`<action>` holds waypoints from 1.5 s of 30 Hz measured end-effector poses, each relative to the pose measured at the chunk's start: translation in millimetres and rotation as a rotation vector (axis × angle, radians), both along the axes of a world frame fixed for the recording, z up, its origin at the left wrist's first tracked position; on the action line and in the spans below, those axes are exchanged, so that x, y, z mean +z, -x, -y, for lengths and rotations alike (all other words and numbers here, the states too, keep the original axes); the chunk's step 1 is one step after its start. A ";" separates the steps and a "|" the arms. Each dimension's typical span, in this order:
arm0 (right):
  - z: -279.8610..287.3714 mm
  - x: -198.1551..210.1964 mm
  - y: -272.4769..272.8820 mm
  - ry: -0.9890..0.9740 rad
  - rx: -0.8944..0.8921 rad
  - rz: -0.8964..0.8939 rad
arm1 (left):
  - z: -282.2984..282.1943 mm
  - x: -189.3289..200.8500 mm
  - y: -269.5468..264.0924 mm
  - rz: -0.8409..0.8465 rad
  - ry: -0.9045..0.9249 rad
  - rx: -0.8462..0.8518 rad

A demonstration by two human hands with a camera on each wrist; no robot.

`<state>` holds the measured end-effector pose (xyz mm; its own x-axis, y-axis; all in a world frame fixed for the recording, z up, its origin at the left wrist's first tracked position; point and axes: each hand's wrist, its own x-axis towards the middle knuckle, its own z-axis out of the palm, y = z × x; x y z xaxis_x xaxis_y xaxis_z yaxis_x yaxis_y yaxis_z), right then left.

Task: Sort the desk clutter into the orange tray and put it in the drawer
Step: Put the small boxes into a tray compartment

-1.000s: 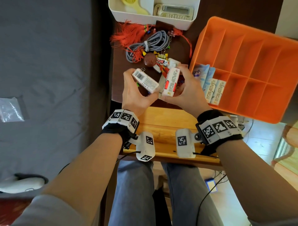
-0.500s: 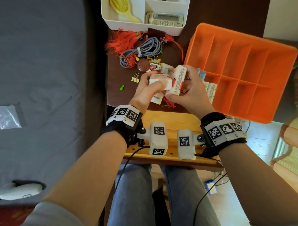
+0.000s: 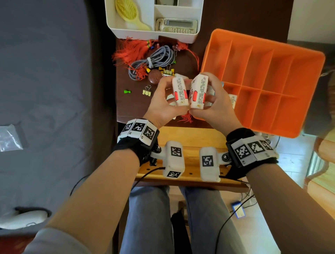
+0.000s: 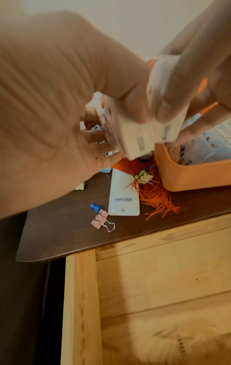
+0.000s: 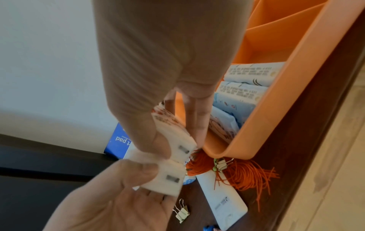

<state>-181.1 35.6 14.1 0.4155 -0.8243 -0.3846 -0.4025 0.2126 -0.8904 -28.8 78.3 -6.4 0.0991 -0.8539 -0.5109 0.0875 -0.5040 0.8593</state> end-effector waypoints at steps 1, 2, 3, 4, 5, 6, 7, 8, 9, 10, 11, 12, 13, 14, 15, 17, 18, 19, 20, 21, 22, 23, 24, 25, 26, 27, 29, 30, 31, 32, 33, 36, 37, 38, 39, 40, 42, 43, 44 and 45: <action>0.2 -0.4 0.8 -0.007 0.012 -0.001 | 0.8 1.4 0.7 -0.001 0.026 -0.003; 0.7 -1.1 1.6 -0.012 0.022 -0.002 | 1.6 1.2 1.7 0.011 0.052 -0.011; 1.0 -2.3 2.4 -0.014 0.031 -0.004 | 2.1 0.6 3.0 0.044 0.073 -0.029; 1.2 -3.4 2.9 -0.011 0.040 -0.007 | 2.1 -0.5 4.5 0.095 0.092 -0.049; 1.1 -4.2 3.4 -0.008 0.047 -0.009 | 2.2 -1.4 5.5 0.158 0.106 -0.070; 1.1 -5.0 4.0 -0.010 0.052 -0.011 | 2.2 -2.5 5.9 0.218 0.119 -0.092; 1.0 -5.5 4.9 -0.014 0.051 -0.010 | 2.6 -3.4 6.1 0.259 0.125 -0.114; 1.1 -5.4 5.6 -0.016 0.048 -0.008 | 3.6 -3.0 6.4 0.271 0.132 -0.124; 1.2 -4.6 6.3 -0.018 0.043 -0.003 | 4.8 -0.7 6.9 0.252 0.141 -0.122; 1.3 -3.1 6.8 -0.022 0.039 0.005 | 6.4 1.8 7.3 0.214 0.148 -0.115; 1.6 -1.6 7.5 -0.031 0.031 0.014 | 8.2 5.1 8.1 0.176 0.155 -0.111; 2.1 0.2 8.4 -0.046 0.020 0.026 | 9.8 6.0 8.8 0.149 0.153 -0.112; 2.6 2.0 9.6 -0.065 0.006 0.037 | 10.9 7.5 10.3 0.118 0.137 -0.110; 3.2 4.0 11.1 -0.085 -0.004 0.047 | 11.9 9.7 12.7 0.083 0.104 -0.099; 3.6 5.7 13.0 -0.101 -0.008 0.054 | 13.0 11.6 15.8 0.053 0.064 -0.081; 4.6 10.1 18.2 -0.120 -0.008 0.067 | 16.6 16.4 22.7 -0.008 -0.002 -0.054; 4.9 12.4 21.8 -0.127 -0.013 0.079 | 18.9 17.6 26.2 -0.038 -0.023 -0.040; 5.1 14.5 25.6 -0.135 -0.031 0.098 | 21.5 18.5 29.7 -0.057 -0.029 -0.029; 4.9 17.0 29.3 -0.148 -0.058 0.130 | 24.3 18.7 33.1 -0.060 -0.029 -0.028; 4.8 19.5 33.2 -0.164 -0.095 0.161 | 26.8 18.6 37.2 -0.053 -0.021 -0.036; 4.1 21.5 36.9 -0.179 -0.135 0.186 | 28.9 18.2 41.4 -0.046 -0.012 -0.042; 3.8 22.8 40.9 -0.189 -0.176 0.201 | 30.7 17.4 45.8 -0.041 -0.004 -0.041; 3.7 23.1 45.7 -0.192 -0.215 0.209 | 32.8 16.9 50.8 -0.036 0.001 -0.035; 4.0 22.5 50.9 -0.192 -0.249 0.210 | 35.1 16.1 56.2 -0.025 0.003 -0.028; 4.4 21.2 56.4 -0.193 -0.277 0.205 | 37.5 16.0 62.0 -0.013 0.000 -0.025; 4.6 19.5 62.0 -0.192 -0.301 0.194 | 39.7 16.1 68.0 -0.011 -0.006 -0.025; 5.1 15.7 74.7 -0.179 -0.343 0.168 | 43.1 14.8 80.2 -0.017 -0.008 -0.054; 5.2 14.0 81.5 -0.170 -0.366 0.158 | 44.5 13.9 86.4 -0.007 -0.002 -0.078; 5.5 12.6 87.8 -0.166 -0.389 0.152 | 45.6 13.2 92.6 0.005 0.005 -0.100; 5.8 11.0 94.1 -0.169 -0.410 0.151 | 46.8 12.8 99.1 0.018 0.015 -0.118; 6.0 9.7 100.0 -0.183 -0.426 0.155 | 48.0 11.8 105.8 0.031 0.026 -0.129; 5.4 1.8 115.1 -0.263 -0.462 0.183 | 50.7 5.2 124.7 0.050 0.032 -0.138; 5.3 -1.6 118.8 -0.278 -0.460 0.179 | 50.8 2.2 129.7 0.067 0.026 -0.138; 5.5 -5.3 121.8 -0.281 -0.446 0.157 | 50.2 -0.9 133.5 0.091 0.026 -0.133; 6.0 -8.3 124.1 -0.276 -0.417 0.129 | 49.6 -4.3 135.9 0.122 0.028 -0.129; 6.6 -10.8 126.3 -0.263 -0.384 0.094 | 48.6 -6.8 137.7 0.153 0.033 -0.129; 7.9 -14.5 130.2 -0.218 -0.347 0.029 | 47.0 -9.3 139.2 0.219 0.044 -0.142; 8.6 -16.6 132.1 -0.188 -0.354 -0.002 | 46.7 -10.4 139.4 0.255 0.054 -0.156; 9.2 -18.6 133.8 -0.155 -0.372 -0.031 | 46.8 -11.7 139.7 0.295 0.065 -0.173; 9.5 -20.4 135.3 -0.120 -0.392 -0.054 | 47.2 -12.5 139.8 0.337 0.077 -0.192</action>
<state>-316.4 26.1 -6.3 0.0553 -0.8639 -0.5006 -0.3160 0.4605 -0.8295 -168.6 31.1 -18.9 0.0852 -0.9076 -0.4111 -0.2955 -0.4171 0.8595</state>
